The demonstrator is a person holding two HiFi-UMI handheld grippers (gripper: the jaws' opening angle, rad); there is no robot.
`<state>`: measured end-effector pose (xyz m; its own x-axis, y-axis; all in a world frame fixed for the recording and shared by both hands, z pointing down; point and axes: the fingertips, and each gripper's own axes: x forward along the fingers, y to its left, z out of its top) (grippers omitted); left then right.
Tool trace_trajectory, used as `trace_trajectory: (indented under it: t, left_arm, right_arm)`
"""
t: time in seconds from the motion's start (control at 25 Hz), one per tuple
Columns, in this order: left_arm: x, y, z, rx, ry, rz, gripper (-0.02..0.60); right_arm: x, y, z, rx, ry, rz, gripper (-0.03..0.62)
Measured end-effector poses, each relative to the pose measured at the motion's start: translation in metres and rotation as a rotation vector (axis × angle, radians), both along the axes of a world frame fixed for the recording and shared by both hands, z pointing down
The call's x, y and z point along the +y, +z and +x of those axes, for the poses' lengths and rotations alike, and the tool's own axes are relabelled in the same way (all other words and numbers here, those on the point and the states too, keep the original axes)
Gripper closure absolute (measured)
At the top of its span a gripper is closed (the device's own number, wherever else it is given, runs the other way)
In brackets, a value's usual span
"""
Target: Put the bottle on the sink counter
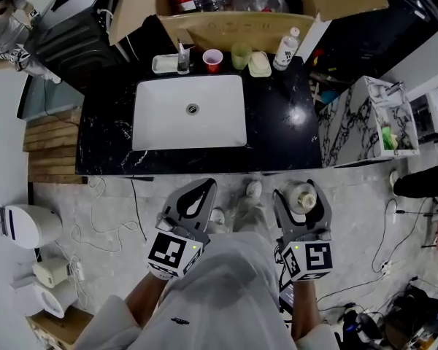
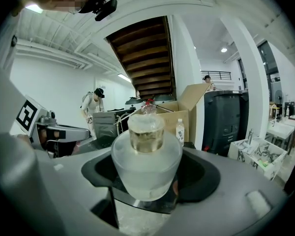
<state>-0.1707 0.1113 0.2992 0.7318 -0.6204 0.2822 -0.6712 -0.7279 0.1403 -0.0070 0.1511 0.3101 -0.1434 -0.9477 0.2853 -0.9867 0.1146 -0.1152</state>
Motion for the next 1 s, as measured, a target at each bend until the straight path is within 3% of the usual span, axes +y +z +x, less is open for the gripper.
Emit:
trace_trajectory:
  t: [0.56,1.0]
  left_arm:
    - [-0.113,0.000,0.080,-0.045,-0.075,-0.002,0.574]
    - [-0.174,0.010,0.155,-0.067,-0.198,-0.033,0.574]
  right_arm:
    - [-0.127,0.003,0.080,-0.016,-0.093,-0.003,0.250]
    - [-0.214,0.027,0.152,-0.032,-0.205,-0.023,0.250]
